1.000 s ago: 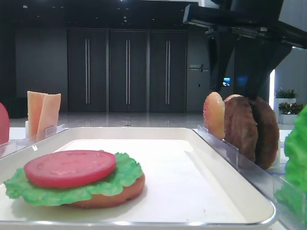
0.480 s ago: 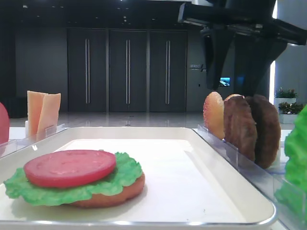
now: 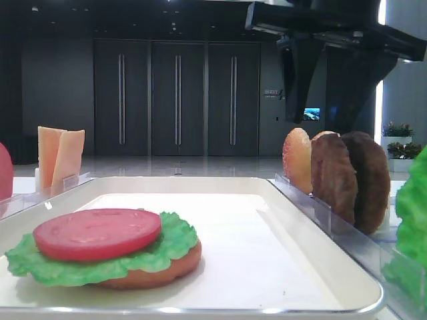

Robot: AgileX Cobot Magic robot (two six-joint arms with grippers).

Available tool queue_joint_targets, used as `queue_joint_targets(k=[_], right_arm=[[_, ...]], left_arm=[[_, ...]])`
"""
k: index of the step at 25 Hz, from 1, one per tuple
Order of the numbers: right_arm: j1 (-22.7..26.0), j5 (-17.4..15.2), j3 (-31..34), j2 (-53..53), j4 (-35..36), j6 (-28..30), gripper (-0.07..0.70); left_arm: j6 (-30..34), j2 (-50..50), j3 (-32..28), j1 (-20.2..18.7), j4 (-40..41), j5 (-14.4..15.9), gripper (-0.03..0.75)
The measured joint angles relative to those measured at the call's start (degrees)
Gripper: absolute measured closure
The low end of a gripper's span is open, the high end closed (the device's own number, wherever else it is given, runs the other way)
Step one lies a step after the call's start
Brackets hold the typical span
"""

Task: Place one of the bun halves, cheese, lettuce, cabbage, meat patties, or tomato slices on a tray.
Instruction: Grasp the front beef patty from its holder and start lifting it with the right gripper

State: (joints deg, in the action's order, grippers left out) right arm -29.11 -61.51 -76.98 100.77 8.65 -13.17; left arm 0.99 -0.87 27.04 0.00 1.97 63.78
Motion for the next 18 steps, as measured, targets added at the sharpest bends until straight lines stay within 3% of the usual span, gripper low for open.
queue_joint_targets(k=[18], right_arm=[[0.00, 1.02, 0.00, 4.45, 0.00, 0.10, 0.258]], left_arm=[[0.00, 0.00, 0.00, 0.00, 0.00, 0.00, 0.716]])
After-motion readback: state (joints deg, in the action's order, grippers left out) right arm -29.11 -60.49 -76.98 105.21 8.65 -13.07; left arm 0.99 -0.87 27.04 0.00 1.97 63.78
